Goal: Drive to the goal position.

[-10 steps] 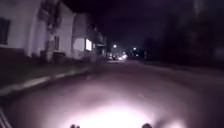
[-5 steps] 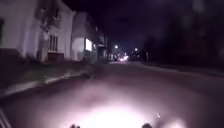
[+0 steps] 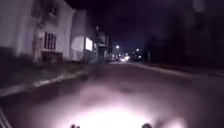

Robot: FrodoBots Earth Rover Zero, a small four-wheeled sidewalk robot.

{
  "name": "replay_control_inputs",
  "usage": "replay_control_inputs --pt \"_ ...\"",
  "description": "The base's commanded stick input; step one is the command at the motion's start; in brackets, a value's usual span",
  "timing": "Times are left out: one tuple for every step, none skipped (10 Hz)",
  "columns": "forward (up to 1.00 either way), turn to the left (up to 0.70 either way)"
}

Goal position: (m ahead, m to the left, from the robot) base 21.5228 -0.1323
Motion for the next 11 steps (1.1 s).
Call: replay_control_inputs --pt "1.0 0.0" --pt "1.0 0.0" --pt "1.0 0.0" --pt "1.0 0.0" --pt "1.0 0.0" --pt "1.0 0.0" --pt "1.0 0.0" --pt "1.0 0.0" --pt "1.0 0.0" --pt "1.0 0.0" --pt "1.0 0.0"
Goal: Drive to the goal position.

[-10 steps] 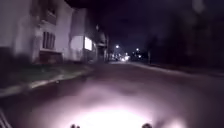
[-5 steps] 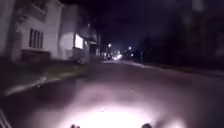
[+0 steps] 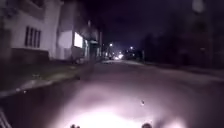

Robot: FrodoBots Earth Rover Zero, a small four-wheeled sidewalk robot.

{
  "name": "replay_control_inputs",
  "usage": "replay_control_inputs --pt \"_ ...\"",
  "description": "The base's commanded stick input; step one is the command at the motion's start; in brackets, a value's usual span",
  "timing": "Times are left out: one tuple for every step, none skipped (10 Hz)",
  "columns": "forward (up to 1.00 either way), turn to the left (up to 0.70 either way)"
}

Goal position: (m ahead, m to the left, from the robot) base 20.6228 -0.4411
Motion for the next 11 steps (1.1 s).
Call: replay_control_inputs --pt "1.0 0.0" --pt "1.0 0.0" --pt "1.0 0.0" --pt "1.0 0.0" --pt "1.0 0.0" --pt "1.0 0.0" --pt "1.0 0.0" --pt "1.0 0.0" --pt "1.0 -0.04" --pt "1.0 -0.25" --pt "1.0 -0.39"
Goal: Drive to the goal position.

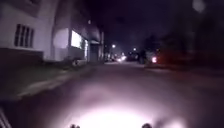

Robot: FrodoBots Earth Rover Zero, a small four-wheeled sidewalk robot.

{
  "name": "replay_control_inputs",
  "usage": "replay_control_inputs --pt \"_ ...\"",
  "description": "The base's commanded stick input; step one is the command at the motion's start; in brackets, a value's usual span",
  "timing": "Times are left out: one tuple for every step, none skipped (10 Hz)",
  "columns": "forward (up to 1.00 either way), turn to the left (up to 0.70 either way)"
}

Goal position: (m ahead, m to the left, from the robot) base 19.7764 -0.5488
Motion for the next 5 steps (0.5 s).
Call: replay_control_inputs --pt "1.0 -0.12" --pt "1.0 0.0" --pt "1.0 0.0" --pt "1.0 0.0" --pt "1.0 0.0"
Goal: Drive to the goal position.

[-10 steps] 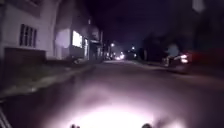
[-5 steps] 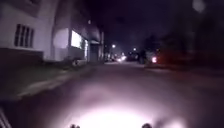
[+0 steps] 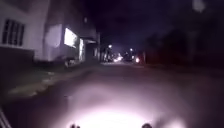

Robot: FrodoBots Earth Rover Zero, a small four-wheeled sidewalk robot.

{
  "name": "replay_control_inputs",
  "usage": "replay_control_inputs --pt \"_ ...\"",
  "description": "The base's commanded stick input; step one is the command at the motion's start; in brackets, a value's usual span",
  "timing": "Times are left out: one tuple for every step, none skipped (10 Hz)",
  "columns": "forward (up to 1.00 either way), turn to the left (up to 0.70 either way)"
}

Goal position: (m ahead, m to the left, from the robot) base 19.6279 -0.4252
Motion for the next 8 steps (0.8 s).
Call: replay_control_inputs --pt "1.0 0.0" --pt "1.0 0.0" --pt "1.0 0.0" --pt "1.0 0.0" --pt "1.0 0.0" --pt "1.0 0.0" --pt "1.0 0.0" --pt "1.0 0.0"
